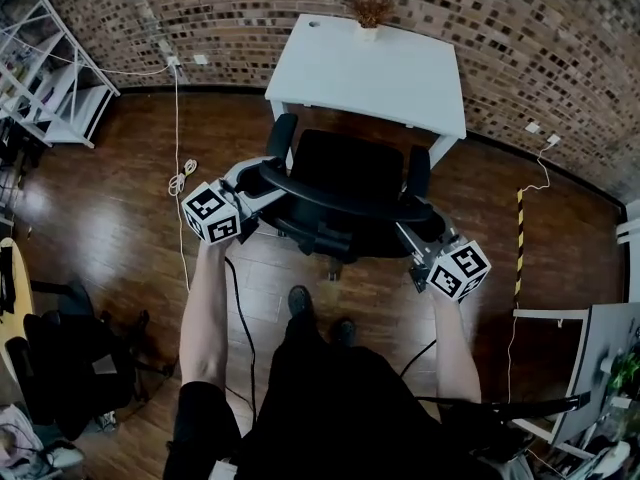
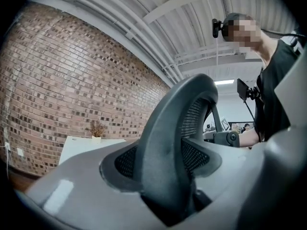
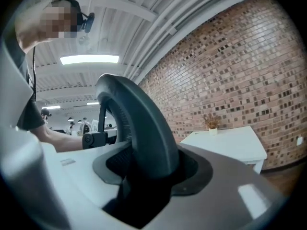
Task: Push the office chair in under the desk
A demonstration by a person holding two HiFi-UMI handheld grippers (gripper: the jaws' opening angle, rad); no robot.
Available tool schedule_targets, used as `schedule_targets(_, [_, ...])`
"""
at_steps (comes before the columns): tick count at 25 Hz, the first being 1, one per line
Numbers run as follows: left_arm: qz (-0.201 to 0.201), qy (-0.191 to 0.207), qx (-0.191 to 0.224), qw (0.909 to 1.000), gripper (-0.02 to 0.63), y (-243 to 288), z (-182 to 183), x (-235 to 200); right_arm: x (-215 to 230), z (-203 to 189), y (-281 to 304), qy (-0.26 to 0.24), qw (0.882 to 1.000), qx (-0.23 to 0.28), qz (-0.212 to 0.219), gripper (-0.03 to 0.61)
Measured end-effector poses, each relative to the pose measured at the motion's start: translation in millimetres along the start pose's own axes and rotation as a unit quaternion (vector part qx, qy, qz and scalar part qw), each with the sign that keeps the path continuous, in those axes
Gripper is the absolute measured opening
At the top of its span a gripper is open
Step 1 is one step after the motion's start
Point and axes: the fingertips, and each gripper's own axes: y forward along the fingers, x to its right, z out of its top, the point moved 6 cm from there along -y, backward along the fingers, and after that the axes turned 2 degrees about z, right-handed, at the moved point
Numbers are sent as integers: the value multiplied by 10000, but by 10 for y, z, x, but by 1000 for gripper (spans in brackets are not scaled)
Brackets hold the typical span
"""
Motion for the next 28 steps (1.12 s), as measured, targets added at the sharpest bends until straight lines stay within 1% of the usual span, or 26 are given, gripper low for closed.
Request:
schedule_targets(3, [-55,-24,-20,10000,378,118,16,-304,90,10,165,30,9994,131,-325,229])
schedule_targets(5, [-166,-44,-60,9998,380,208,65,-531,200,51,327,20,9989,132,-455,230])
schedule_targets(9, [-227,-3,-28,9997,379,278,49,-963,457,-27,704,31,9989,25,-466,230])
schedule_targets(11, [-262,-3,5,9997,379,376,-2,-1105,594,-82,776,-19,9988,19,-488,229])
schedule_targets(15, [-247,-54,0,9997,379,758,50,-1259,1002,40,795,-10,9987,-31,-507,230])
schedule_targets(20, [-130,-85,98,9998,375,1123,21,-1383,1486,161,837,-77,9993,-56,-350,235])
schedule_targets(24, [-45,-242,11,9997,374,1468,123,-1556,1855,372,914,-78,9994,-36,-334,235])
schedule_targets(28, [118,-302,-25,9995,376,1763,32,-1664,2253,391,930,-92,9998,-74,-181,235])
